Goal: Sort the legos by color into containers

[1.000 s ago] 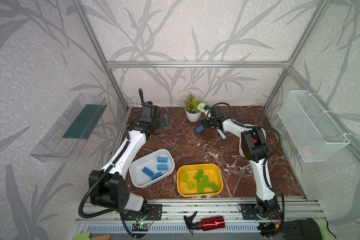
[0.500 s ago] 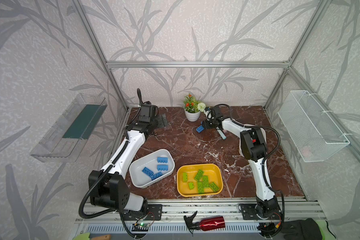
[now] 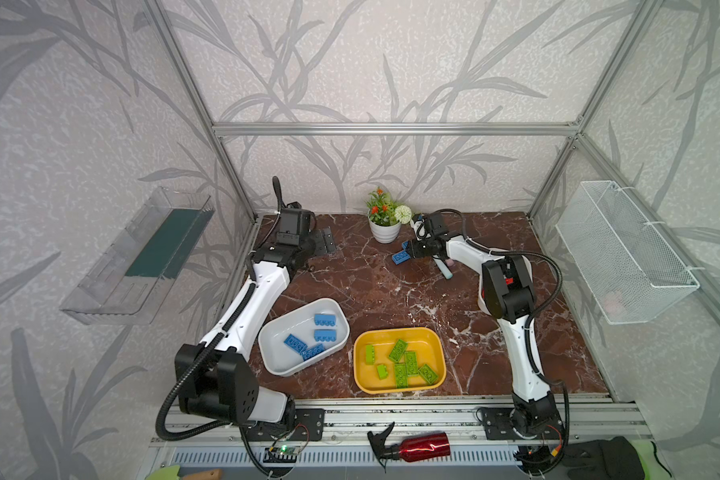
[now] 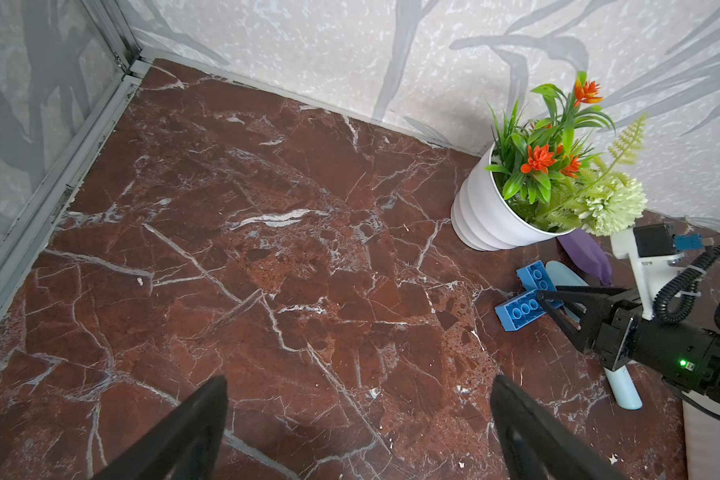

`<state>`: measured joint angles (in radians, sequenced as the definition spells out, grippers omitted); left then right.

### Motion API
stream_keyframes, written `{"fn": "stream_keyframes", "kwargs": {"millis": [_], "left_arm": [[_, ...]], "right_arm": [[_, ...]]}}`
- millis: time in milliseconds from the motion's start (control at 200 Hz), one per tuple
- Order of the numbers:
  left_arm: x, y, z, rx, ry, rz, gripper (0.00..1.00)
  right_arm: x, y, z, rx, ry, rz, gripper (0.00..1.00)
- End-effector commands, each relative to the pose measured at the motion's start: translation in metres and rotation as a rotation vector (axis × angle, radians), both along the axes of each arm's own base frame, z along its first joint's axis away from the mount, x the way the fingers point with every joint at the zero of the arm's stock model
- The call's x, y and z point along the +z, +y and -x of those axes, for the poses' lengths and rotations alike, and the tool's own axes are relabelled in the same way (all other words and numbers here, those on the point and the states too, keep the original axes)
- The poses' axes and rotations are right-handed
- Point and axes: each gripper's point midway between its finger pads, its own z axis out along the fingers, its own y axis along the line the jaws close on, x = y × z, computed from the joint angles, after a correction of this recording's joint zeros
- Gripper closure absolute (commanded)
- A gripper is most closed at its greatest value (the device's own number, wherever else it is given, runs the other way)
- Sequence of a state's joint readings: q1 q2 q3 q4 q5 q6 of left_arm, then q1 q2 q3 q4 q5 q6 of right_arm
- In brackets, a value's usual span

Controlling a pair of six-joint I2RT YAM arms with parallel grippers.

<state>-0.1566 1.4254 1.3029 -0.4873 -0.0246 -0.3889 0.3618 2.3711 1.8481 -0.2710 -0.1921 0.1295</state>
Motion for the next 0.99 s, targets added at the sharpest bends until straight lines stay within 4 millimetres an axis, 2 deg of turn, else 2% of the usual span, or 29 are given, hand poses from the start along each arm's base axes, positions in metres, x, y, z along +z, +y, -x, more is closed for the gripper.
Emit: {"fn": "stream_keyframes", "kwargs": {"millis": [0, 195, 340, 530, 700, 870, 990], "left_arm": [[0.014, 0.005, 0.009, 0.013, -0.028, -0.002, 0.03], [0.013, 0.004, 0.013, 0.014, -0.027, 0.012, 0.02], [0.013, 0.006, 0.018, 0.023, -0.032, 0.015, 0.03], [0.015, 0.01, 0.027, 0.037, -0.042, 0.014, 0.03], [0.017, 0.013, 0.035, 0.05, -0.048, 0.011, 0.03], [0.015, 0.014, 0.043, 0.054, -0.043, 0.02, 0.03], [0.01, 0.014, 0.048, 0.058, -0.037, 0.033, 0.03]], "right_arm": [[-0.018, -0.005, 0.012, -0.004, 0.068, 0.01, 0.57], [-0.013, -0.006, 0.02, -0.004, 0.079, 0.013, 0.64], [-0.008, -0.008, 0.024, -0.014, 0.077, 0.005, 0.66], [0.011, -0.008, 0.024, -0.014, 0.039, -0.008, 0.74], [0.036, -0.009, 0.028, -0.028, 0.011, -0.035, 0.75], [0.056, -0.009, 0.047, -0.037, 0.018, -0.066, 0.76], [0.055, -0.002, 0.072, -0.01, 0.059, -0.051, 0.76]]}}
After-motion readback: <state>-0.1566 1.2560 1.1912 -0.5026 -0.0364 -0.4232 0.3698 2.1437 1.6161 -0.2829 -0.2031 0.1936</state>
